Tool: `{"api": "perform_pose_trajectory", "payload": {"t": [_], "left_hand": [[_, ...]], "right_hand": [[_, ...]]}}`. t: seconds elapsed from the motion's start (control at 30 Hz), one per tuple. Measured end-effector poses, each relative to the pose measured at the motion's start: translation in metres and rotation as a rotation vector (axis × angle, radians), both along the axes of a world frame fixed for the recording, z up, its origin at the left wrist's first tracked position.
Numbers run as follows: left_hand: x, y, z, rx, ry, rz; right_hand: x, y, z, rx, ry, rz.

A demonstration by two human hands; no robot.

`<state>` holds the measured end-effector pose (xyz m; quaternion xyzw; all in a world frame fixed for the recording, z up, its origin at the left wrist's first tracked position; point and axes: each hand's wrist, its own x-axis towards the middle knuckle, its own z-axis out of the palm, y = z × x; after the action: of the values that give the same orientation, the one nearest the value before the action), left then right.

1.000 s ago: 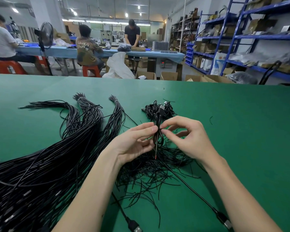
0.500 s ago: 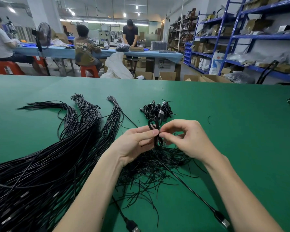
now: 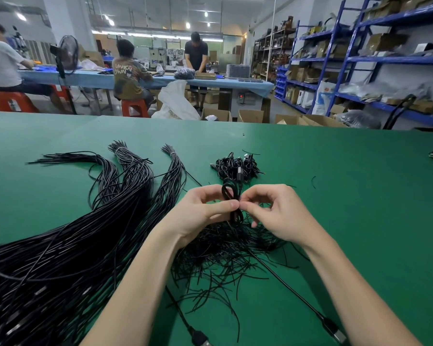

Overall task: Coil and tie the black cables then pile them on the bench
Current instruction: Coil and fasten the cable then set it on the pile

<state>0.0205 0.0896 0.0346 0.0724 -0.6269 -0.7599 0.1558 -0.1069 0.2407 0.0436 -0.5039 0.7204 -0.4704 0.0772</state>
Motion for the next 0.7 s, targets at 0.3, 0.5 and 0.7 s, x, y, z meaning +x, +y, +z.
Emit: {"api": "perform_pose_trajectory", "payload": {"t": [0.3,0.5,0.7], "left_hand": [[-0.001,0.003,0.0,-0.608,0.036,0.192],[-0.002,0.002,0.001,-1.075,0.191,0.192],[-0.006,0.005,-0.008,-0.516,0.039,0.327]], "right_hand": [[0.001,-0.001,0.003,0.207,-0.117,-0.141],[-0.006,-0.002,-0.013,0.04,-1.249,-0.046],[-0.006,-0.007,-0.015,0.004,-1.158,0.1]]}}
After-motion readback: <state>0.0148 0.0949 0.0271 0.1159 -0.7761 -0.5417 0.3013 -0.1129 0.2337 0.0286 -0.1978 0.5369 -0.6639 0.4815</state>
